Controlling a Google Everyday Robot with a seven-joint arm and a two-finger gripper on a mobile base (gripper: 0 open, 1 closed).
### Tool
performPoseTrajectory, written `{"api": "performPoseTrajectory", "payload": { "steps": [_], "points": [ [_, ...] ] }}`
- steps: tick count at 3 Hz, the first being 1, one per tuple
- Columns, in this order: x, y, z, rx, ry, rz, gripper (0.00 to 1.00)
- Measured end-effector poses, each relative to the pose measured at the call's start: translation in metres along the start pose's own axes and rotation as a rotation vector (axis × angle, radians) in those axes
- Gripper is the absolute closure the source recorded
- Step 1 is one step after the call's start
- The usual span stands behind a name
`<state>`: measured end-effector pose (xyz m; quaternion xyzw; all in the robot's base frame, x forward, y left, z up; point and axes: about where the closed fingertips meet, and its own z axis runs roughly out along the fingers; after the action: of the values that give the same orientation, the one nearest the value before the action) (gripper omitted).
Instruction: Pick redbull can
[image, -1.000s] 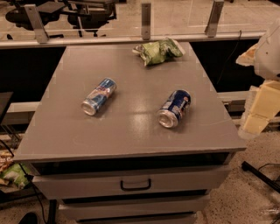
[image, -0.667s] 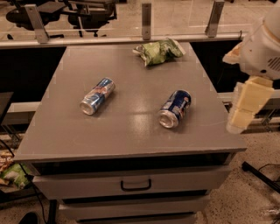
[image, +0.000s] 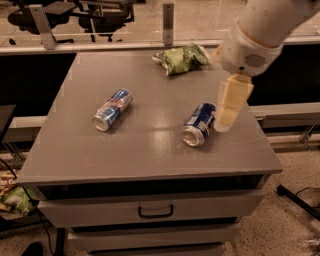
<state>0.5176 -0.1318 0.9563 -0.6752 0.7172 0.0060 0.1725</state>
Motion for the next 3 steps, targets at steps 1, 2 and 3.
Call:
{"api": "performPoseTrajectory", "payload": {
  "steps": [1,2,3],
  "points": [
    [-0.038,-0.024,0.022,-0.021,-0.027,-0.080,0.00],
    [-0.072,-0.042,0.044,-0.049,-0.050,-0.165,0.00],
    [-0.110,-0.052,0.072,-0.085,-0.071,-0.275,0.00]
  ]
}}
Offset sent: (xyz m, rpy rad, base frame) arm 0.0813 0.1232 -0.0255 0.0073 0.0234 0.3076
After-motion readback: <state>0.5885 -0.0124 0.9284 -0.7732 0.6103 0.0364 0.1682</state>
